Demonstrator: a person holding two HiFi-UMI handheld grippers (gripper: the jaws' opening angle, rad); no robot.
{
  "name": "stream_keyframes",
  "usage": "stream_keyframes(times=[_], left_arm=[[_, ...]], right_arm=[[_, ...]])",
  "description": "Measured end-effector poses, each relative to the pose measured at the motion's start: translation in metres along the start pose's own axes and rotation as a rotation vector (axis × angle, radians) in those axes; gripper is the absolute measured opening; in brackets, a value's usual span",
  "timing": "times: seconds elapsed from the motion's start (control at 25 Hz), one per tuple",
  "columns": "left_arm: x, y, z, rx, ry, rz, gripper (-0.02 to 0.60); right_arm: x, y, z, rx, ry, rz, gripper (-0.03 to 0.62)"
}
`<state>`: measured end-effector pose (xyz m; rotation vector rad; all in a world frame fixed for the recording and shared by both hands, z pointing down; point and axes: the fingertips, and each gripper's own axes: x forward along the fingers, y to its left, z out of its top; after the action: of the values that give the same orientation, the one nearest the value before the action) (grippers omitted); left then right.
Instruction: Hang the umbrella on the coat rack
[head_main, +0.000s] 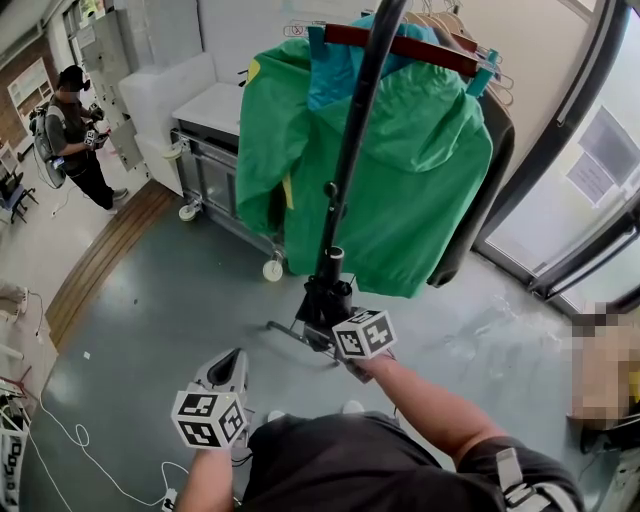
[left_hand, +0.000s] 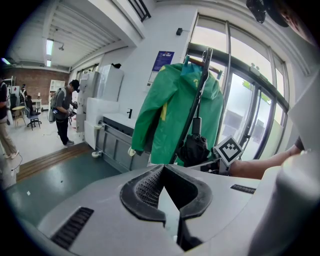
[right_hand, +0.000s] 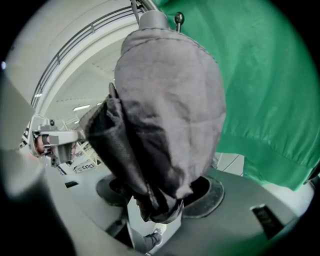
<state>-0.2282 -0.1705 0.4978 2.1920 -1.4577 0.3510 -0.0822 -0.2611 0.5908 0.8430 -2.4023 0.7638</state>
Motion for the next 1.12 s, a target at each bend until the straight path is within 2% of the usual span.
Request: stream_keyframes(times=[0.32, 0.6, 0.76, 0.96, 1.12], left_arm=[[0.002, 0.002, -0.001, -0.001, 0.004, 0.000, 0.012], [0.003, 0.001, -0.006, 0.000, 0.021, -0.001, 0.012], [0.009, -0.004, -0.003, 0.036, 0.023, 0.005, 0.012], [0.016, -0.017, -0.003, 0.021, 0.028, -0.024, 0.012], [0.022, -0.026, -0.004, 0.029, 0.038, -0.039, 0.012]], right_arm=[[0.008, -0.029, 0.009, -0.034, -0.048, -0.089, 0.239], [0.006, -0.036, 0.007, -0.058, -0.061, -0.103, 0.255], [-0.002, -0.034, 0.011, -0.084, -0.075, -0.095, 0.272], [-0.017, -0.032, 0.013, -0.130, -0.089, -0.119, 0.272], [-0.034, -0.028, 0.017, -0.122, -0.118, -0.121, 0.272]])
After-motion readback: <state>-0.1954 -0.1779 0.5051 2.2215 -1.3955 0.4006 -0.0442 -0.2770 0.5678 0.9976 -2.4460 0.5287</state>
